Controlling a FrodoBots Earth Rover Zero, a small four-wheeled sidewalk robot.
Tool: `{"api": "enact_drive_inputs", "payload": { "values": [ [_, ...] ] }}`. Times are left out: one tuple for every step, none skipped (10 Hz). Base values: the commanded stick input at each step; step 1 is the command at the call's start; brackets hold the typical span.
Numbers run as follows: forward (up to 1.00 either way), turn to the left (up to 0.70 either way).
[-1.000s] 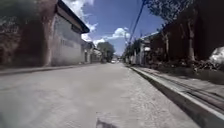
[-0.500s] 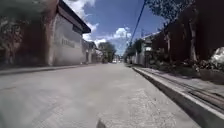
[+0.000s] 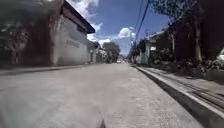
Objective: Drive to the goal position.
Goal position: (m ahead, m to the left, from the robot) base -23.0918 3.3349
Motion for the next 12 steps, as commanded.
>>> {"api": "enact_drive_inputs", "payload": {
  "values": [
    [0.00, 0.99],
    [0.00, 0.99],
    [0.00, 0.99],
    [0.00, 0.99],
    [0.00, 0.99],
    [0.00, 0.99],
    [0.00, 0.99],
    [0.00, 0.99],
    [0.00, 0.99],
    [0.00, 0.99],
    [0.00, 0.99],
    [0.00, 0.99]
  ]
}}
